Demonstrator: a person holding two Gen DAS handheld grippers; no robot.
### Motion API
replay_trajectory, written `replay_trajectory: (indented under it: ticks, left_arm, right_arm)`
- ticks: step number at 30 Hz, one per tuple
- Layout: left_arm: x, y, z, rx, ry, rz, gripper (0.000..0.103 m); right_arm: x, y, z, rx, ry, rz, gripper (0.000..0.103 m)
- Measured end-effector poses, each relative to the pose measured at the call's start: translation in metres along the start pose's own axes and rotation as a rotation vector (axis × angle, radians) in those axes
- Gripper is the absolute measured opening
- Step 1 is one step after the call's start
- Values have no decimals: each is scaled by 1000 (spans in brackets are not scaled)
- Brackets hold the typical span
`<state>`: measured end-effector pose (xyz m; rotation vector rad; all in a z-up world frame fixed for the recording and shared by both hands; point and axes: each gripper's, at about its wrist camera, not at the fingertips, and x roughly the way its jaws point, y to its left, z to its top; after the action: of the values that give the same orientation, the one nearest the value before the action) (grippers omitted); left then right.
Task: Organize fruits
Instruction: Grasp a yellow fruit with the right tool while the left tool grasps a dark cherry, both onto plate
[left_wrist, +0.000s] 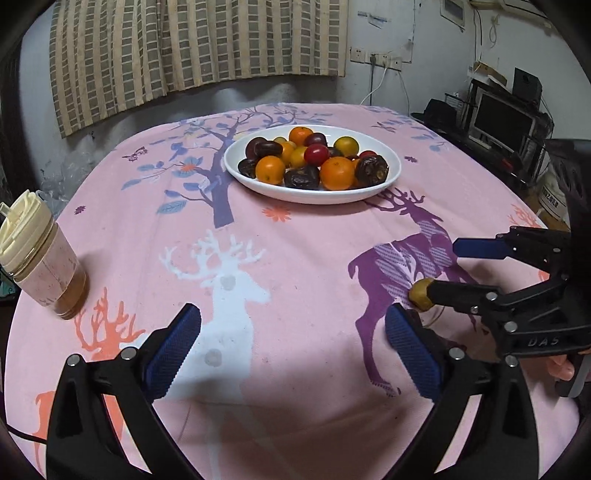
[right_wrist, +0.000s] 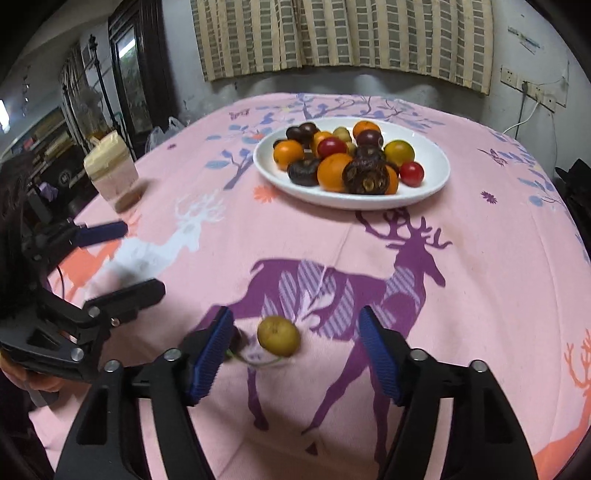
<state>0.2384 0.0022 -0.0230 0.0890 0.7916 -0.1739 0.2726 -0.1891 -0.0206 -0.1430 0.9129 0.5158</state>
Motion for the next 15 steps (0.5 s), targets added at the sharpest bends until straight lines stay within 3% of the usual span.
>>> replay_trajectory:
  ticks: [4, 15]
  left_arm:
    - [0, -2, 0, 6, -5, -1, 98]
    - [0, -3, 1, 3, 0, -7, 98]
  right_arm:
    - [10, -1, -8, 0, 54, 16, 48]
    - [18, 5, -11, -33, 65, 21, 48]
